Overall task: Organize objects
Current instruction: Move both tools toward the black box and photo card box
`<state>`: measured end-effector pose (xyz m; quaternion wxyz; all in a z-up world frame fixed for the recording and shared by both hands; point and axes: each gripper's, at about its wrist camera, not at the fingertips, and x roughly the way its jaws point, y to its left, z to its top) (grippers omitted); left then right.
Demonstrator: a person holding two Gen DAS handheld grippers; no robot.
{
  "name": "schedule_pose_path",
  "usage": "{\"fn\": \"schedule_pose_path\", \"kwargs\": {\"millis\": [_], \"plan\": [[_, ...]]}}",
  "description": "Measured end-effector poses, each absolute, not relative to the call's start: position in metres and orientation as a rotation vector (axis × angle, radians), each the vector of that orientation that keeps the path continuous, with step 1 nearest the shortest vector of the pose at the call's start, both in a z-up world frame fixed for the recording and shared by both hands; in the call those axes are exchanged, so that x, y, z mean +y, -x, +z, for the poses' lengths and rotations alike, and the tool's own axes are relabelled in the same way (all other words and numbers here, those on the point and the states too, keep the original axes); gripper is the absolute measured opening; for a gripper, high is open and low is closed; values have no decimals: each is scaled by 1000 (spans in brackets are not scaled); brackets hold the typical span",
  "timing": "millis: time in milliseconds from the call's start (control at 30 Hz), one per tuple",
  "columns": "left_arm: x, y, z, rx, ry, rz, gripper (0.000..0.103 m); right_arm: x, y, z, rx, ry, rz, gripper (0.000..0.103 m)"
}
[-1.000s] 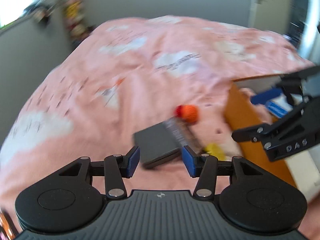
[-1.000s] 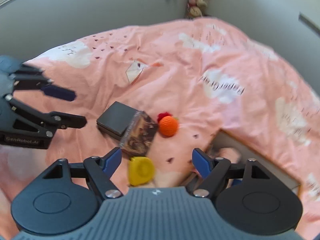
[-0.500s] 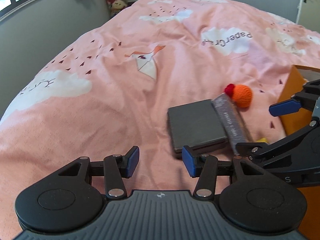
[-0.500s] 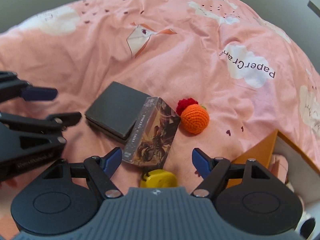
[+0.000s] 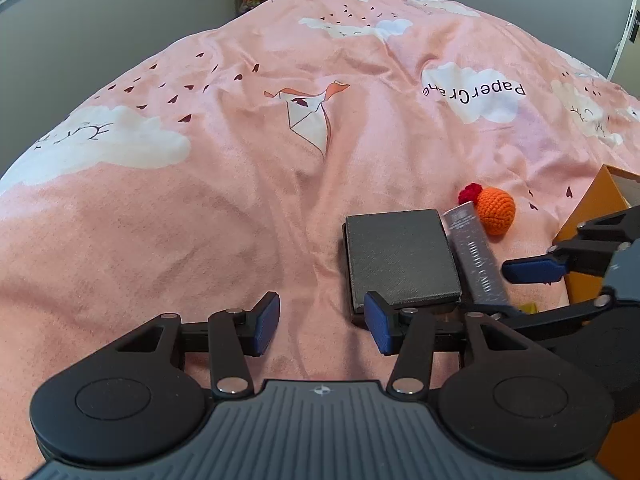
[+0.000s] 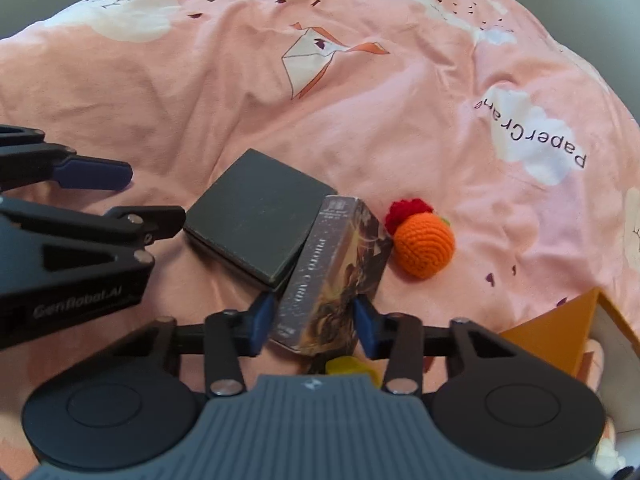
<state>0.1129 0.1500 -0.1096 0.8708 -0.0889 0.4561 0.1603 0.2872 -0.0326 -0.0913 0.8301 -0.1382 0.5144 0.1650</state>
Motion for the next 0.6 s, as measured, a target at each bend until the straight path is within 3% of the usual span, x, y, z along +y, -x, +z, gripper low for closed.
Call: {"fn": "schedule_pose_path", "kwargs": {"millis": [500,600], "plan": [[166,-128,-108,991,278,257,59,-67,-326,-93,1144,198,307,42],[171,-134,-112,1009,312,254,66,-69,-334,-94,1153,164,324,44]]}}
